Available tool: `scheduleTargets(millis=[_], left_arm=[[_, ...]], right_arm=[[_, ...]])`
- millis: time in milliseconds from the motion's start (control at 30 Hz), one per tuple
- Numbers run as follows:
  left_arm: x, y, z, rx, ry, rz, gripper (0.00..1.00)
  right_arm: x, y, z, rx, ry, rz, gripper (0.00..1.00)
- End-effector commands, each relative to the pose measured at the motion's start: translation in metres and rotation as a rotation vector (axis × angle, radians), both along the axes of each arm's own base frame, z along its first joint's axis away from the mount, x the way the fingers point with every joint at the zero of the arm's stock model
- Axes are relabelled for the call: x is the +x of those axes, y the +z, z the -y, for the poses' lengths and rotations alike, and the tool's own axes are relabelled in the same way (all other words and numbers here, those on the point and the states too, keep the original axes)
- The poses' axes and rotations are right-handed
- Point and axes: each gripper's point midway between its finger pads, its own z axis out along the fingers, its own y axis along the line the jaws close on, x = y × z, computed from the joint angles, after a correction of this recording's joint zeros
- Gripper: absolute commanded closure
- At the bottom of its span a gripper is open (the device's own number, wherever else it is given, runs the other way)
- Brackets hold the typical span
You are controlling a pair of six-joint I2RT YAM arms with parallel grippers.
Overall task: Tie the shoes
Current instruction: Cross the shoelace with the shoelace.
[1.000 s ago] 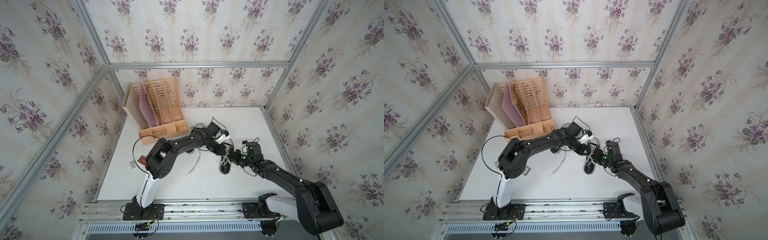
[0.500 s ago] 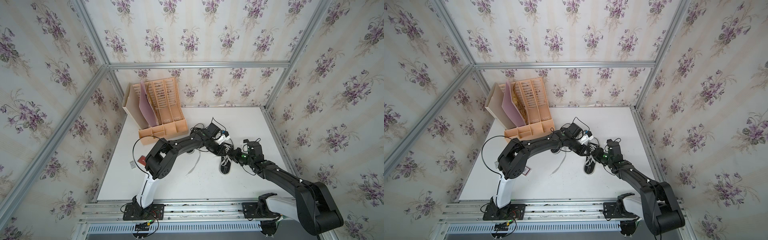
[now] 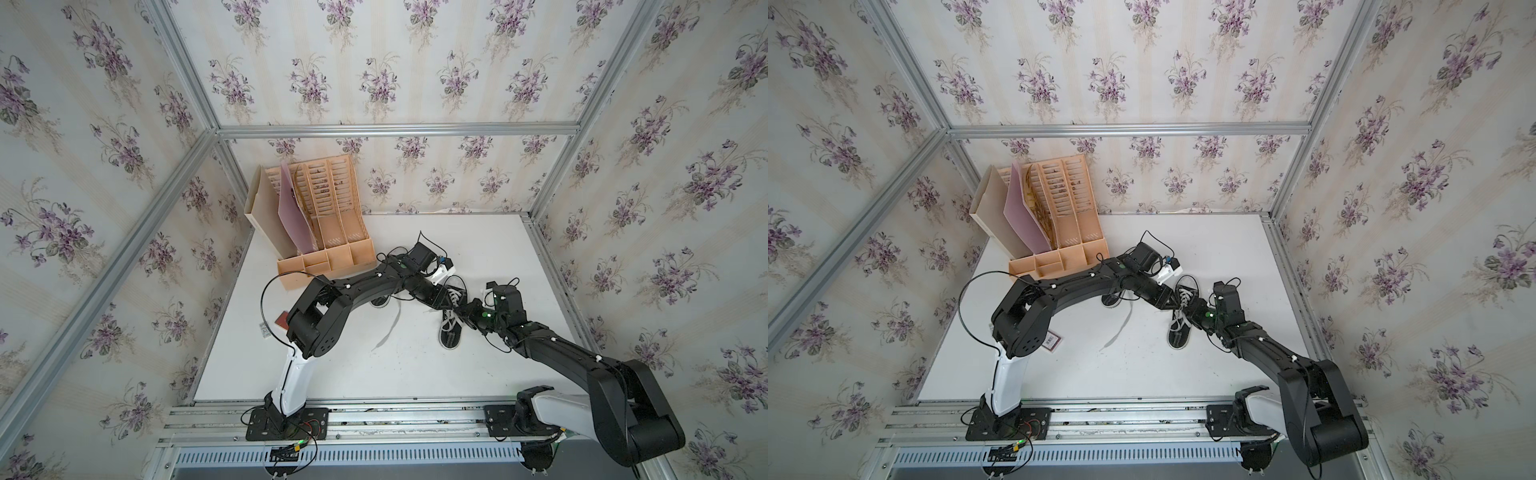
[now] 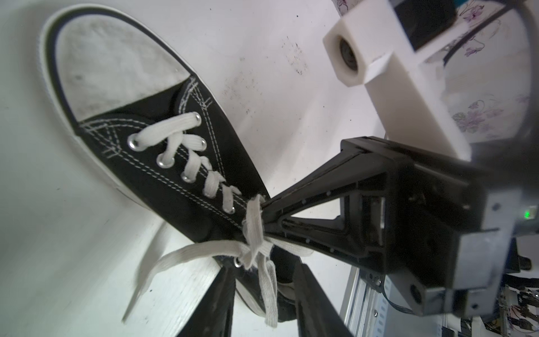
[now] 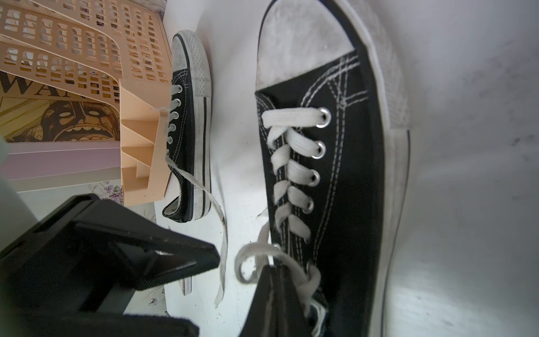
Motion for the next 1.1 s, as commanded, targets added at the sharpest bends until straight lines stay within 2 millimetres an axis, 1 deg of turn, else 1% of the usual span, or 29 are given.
scheduleTargets(millis=[0,67,133,333,533,600,667,733,900,1067], left_arm=[[0.008,0.004,0.001,-0.012,0.019,0.011,0.58],[0.012,0.002,0.001,-0.013,0.028,0.002,0.57],[0.014,0.0,0.004,-0.019,0.027,-0.016,0.6],[0.015,-0.008,0.014,-0.029,0.002,-0.06,0.69],[0.015,-0.015,0.015,-0.022,0.004,-0.08,0.73],[0.016,-0.016,0.014,-0.022,0.013,-0.079,0.72],[0.017,-0.015,0.013,-0.024,0.024,-0.079,0.68],[0.019,-0.014,0.012,-0.033,0.04,-0.079,0.67],[0.029,-0.01,0.005,-0.062,0.088,-0.085,0.63],[0.032,-0.008,0.003,-0.072,0.099,-0.083,0.56]], right_arm=[[0.001,0.0,0.001,-0.013,-0.001,0.007,1.0],[0.001,0.0,0.002,-0.014,-0.001,0.008,1.0],[0.001,0.0,0.001,-0.013,-0.001,0.007,1.0],[0.002,0.002,0.001,-0.014,-0.001,0.011,1.0],[0.001,0.001,0.002,-0.017,-0.003,0.008,1.0],[0.001,0.001,0.002,-0.019,-0.003,0.008,1.0],[0.001,0.001,0.003,-0.021,-0.003,0.008,1.0],[0.001,0.0,0.003,-0.022,-0.003,0.008,1.0],[0.001,0.0,0.003,-0.023,-0.002,0.005,1.0],[0.001,0.001,0.002,-0.024,0.001,0.006,1.0]])
